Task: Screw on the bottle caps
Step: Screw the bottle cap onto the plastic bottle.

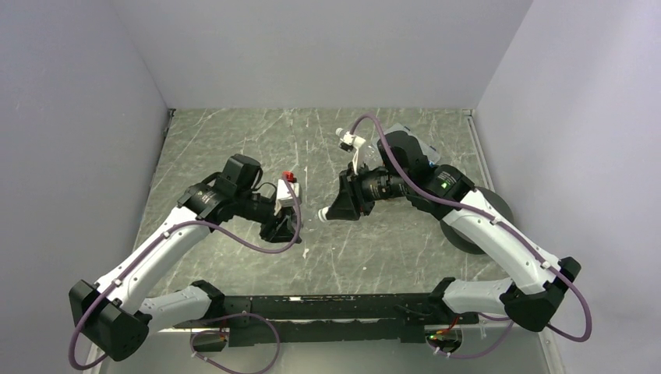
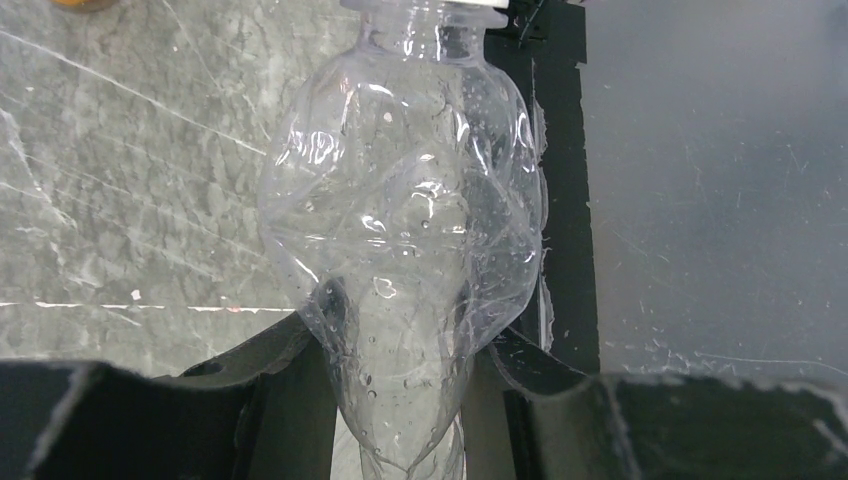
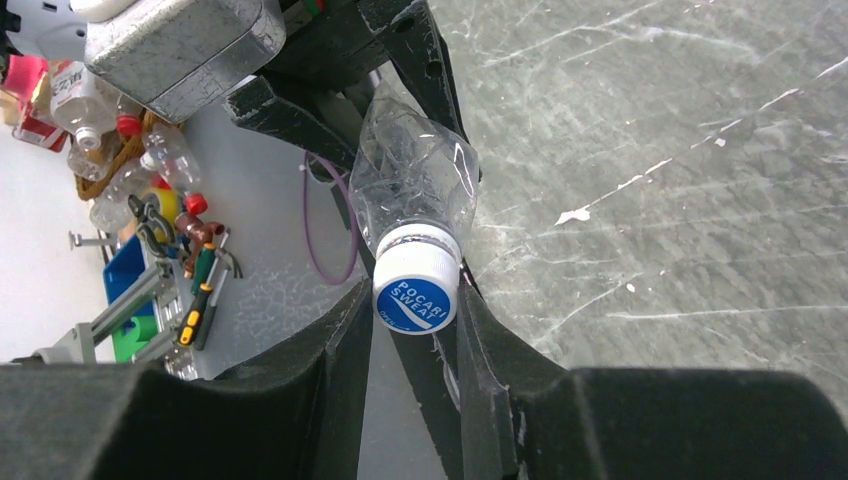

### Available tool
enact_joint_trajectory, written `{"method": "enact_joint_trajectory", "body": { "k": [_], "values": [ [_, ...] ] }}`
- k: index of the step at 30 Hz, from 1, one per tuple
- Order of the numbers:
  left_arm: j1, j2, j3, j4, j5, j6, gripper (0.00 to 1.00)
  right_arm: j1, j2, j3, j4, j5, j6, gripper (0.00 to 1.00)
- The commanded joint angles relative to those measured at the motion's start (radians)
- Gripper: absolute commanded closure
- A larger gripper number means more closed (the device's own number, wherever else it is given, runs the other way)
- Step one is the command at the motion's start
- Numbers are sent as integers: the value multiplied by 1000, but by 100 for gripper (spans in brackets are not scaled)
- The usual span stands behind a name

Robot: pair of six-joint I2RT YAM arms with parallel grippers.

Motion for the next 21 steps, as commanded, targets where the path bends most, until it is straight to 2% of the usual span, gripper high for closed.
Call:
{"method": "enact_joint_trajectory", "body": {
  "k": [1,4,8,13,21],
  "values": [
    [-8,0,114,182,158,23,100,51,49,-1,-58,-40,-22,91],
    [-8,-22,86,260,94,-10,100,51,59,-6,-48,-26,1,91],
    [-9,-78,10,449,-80,-62,100,43,91,-6,-31,-1,75,92],
    [-14,-100,-42,590,-262,-74,100,-12,150,21,-68,39,212,93],
    [-95,-97,-190,919,-534,-106,100,-86,214,54,-86,147,387,93]
  ]
}}
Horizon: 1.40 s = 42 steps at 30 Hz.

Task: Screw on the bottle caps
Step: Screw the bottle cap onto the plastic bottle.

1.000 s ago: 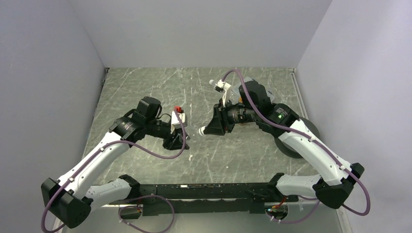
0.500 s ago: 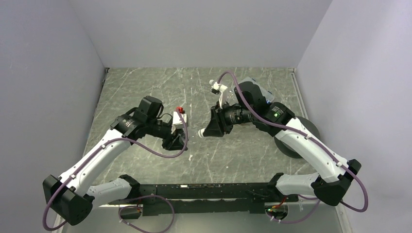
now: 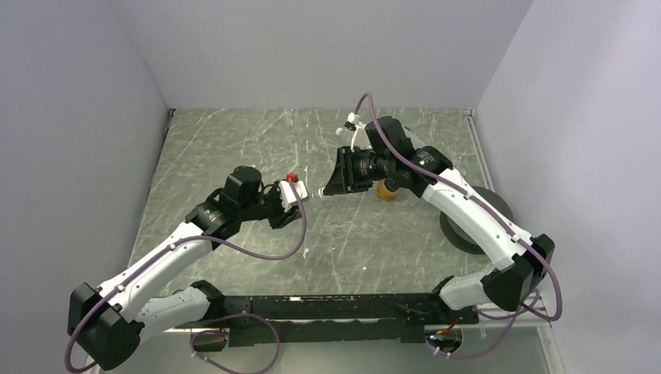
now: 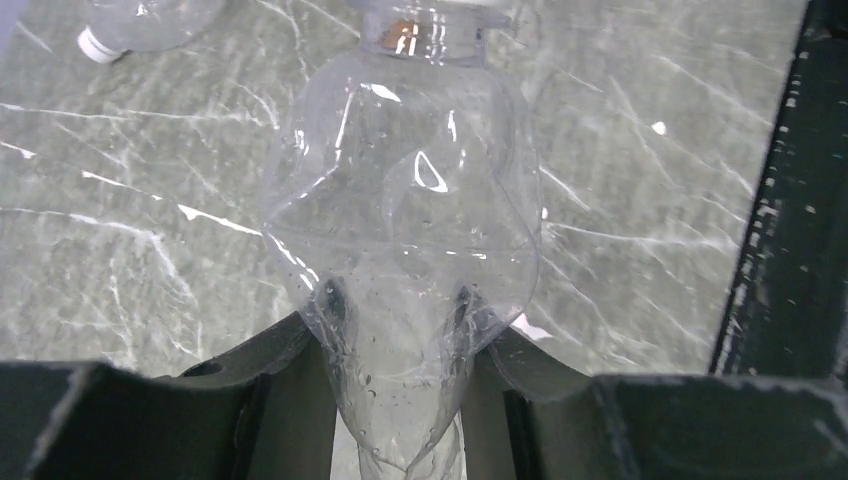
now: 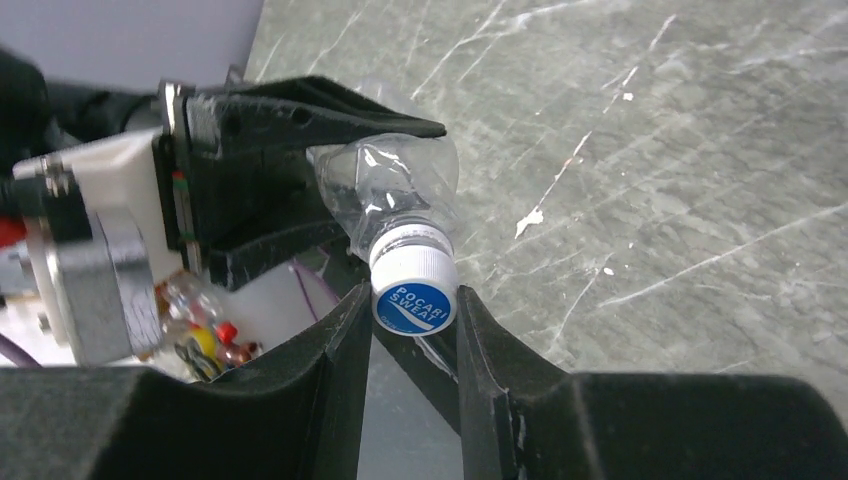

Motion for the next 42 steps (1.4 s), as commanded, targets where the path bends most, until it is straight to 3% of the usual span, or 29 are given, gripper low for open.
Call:
{"method": "enact_joint_trajectory", "body": {
  "k": [1,7,19,42],
  "values": [
    [-64,-22,-25,572,-141,-66,100,-5,49,-17,-68,12,167,93],
    [-109,14,-121,803,-262,-105,100,-36,61,-31,-18,6,269,94],
    [-156,84,-222,975,-325,-116,100,-43,128,33,-75,2,302,94],
    [-184,192,-308,1091,-344,-165,100,-46,196,195,-226,113,303,79]
  ]
}}
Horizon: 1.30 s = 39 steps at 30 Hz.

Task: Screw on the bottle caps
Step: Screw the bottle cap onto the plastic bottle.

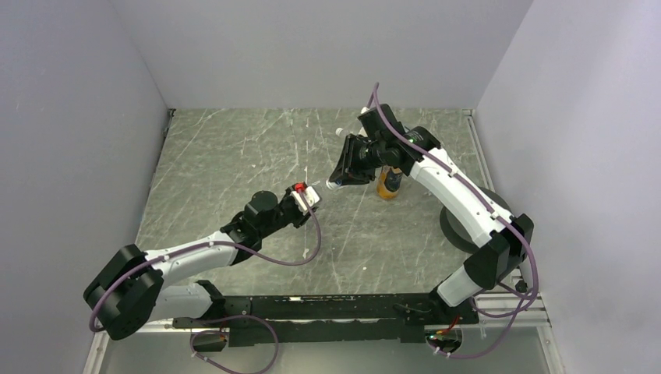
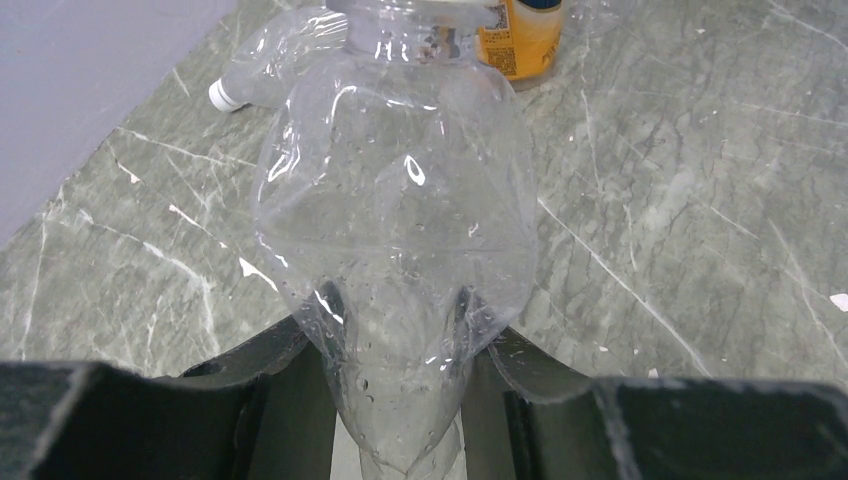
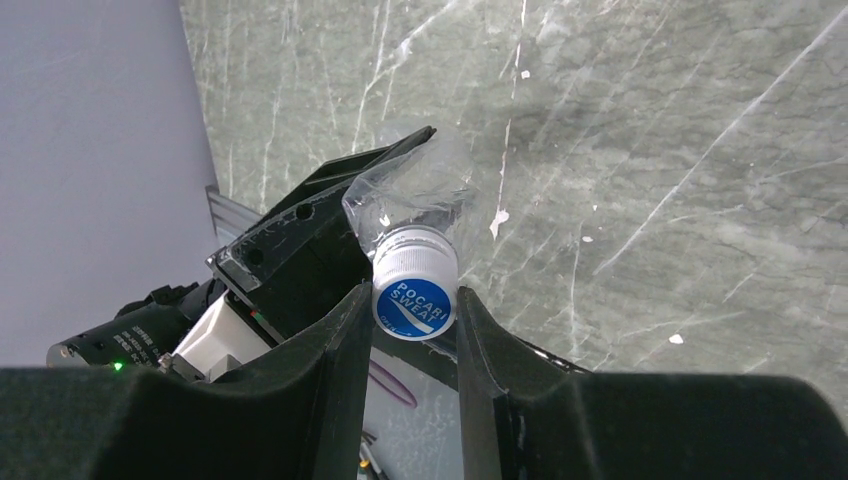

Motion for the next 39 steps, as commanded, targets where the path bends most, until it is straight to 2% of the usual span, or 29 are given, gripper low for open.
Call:
{"method": "enact_joint_trajectory", "body": {
  "k": [1,8,12,20,24,27,33,39],
  "values": [
    [-23,15,45,202,38,-14,100,39,25,49,-62,-29,23,78],
    [-24,61,64,188,52,-24,100,39,34,99,-115,7,11,72],
    [-25,75,62,189,50,-35,100,39,36,119,-131,20,5,62],
    [-25,95,67,154,50,-63,100,39,10,199,-167,81,-22,37],
    [-23,102,74,147,84,-78,100,39,-31,182,-159,104,-41,16],
    [-12,104,89,125,168,-101,100,38,-89,129,-134,136,-69,1],
    [38,94,95,125,305,-179,100,38,-183,57,-83,161,-163,0],
    [116,72,114,98,584,-249,100,39,-230,88,-73,39,-407,1]
  ]
}}
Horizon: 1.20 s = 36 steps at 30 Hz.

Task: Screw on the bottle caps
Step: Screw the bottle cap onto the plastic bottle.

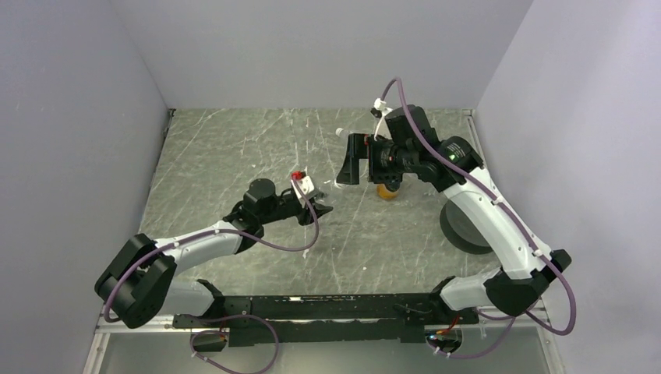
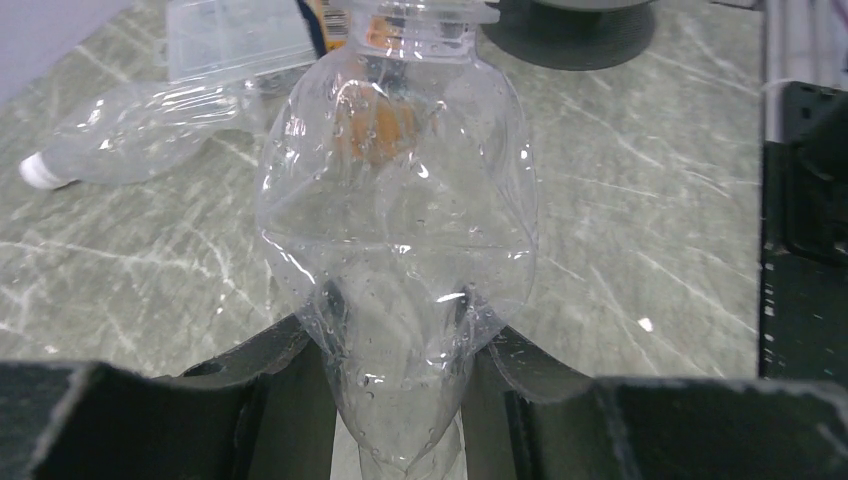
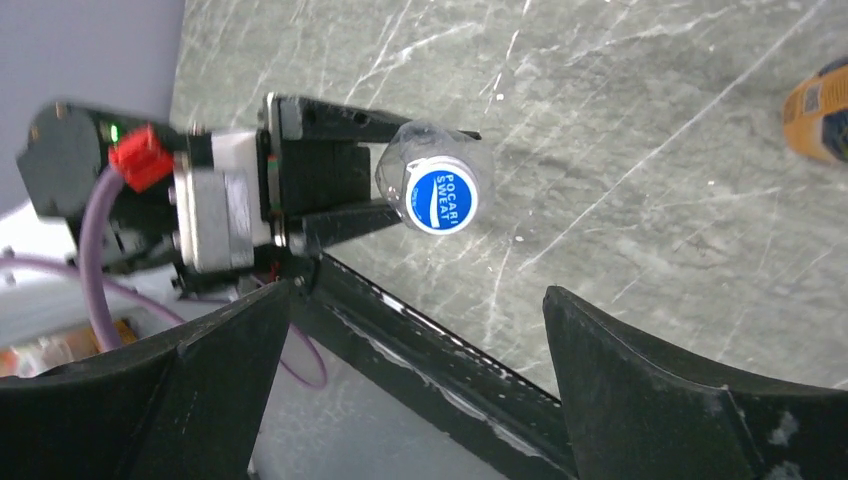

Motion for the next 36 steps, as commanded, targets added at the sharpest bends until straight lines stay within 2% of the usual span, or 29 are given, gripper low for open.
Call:
{"method": "enact_joint_trajectory", "body": {
  "k": [1,4,7,10,18,29,36],
  "values": [
    [50,-35,59,-9,292,-78,100,6,-51,29,54,-105,-232,2],
    [64,-49,65,-13,401,-126,100,9,-105,25,96,-188,-332,7],
    [69,-59,87,-45,506,-154,100,13,-132,20,100,-230,-407,8],
    [69,-69,102,-79,558,-173,100,16,-140,8,103,-267,-436,10],
    [69,-92,129,-124,621,-199,100,29,-152,-19,111,-366,-496,28],
    [69,-84,133,-84,668,-245,100,65,-112,-13,72,-368,-531,41],
    [69,-83,133,-95,672,-243,100,69,-94,-4,57,-339,-542,42]
  ]
}}
